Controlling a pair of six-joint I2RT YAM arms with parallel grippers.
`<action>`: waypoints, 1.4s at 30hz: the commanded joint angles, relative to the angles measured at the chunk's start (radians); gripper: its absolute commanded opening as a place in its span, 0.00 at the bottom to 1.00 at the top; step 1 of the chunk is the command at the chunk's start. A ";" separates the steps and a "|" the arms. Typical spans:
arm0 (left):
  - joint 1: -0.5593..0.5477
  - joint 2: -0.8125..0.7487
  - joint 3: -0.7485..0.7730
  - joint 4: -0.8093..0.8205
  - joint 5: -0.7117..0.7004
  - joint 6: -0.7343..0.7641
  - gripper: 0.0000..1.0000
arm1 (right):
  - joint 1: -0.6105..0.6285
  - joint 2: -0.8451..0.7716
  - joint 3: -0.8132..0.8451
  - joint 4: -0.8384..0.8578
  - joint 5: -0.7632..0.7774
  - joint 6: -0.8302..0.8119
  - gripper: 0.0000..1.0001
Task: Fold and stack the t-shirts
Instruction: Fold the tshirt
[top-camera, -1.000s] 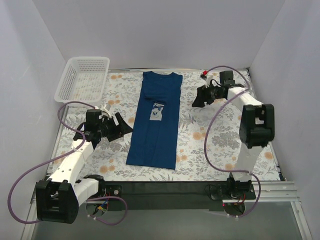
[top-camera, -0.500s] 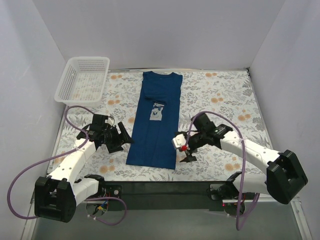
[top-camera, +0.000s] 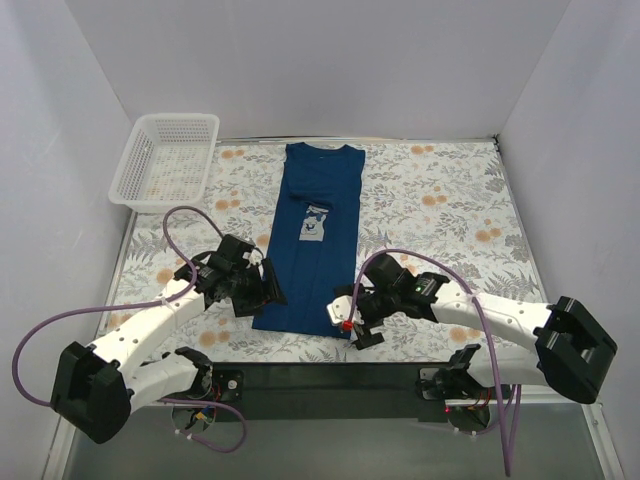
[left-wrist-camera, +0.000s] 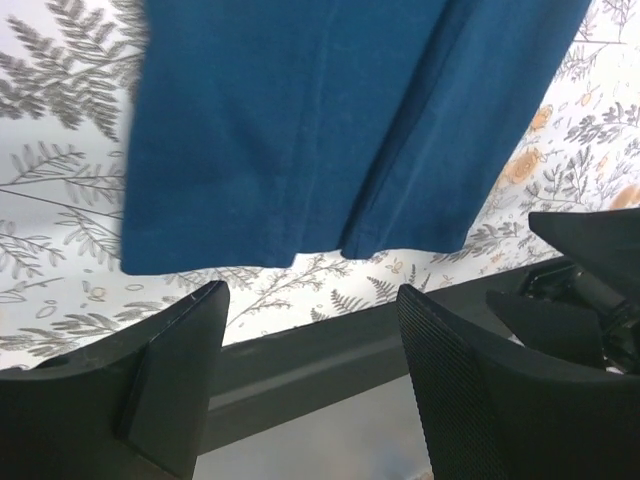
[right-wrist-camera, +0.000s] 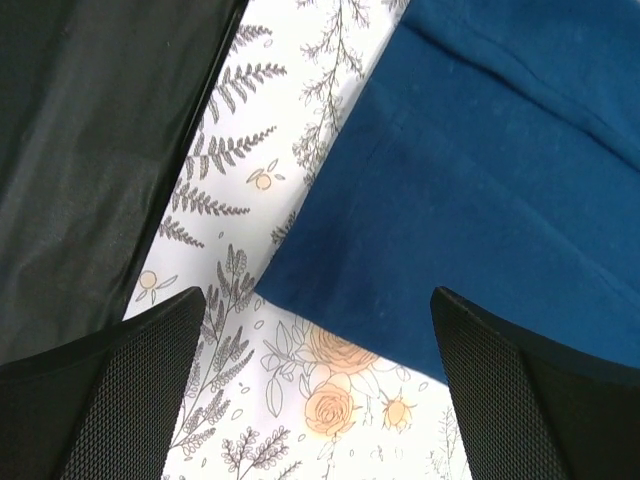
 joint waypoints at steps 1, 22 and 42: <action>-0.078 -0.013 0.056 0.000 -0.223 -0.088 0.63 | -0.005 -0.049 -0.019 0.052 0.044 -0.007 0.84; -0.078 0.010 -0.114 -0.006 -0.322 -0.338 0.59 | 0.078 0.191 0.046 0.038 0.067 0.062 0.57; -0.096 0.056 -0.198 0.123 -0.101 -0.324 0.00 | 0.082 0.138 -0.015 -0.046 0.219 -0.027 0.06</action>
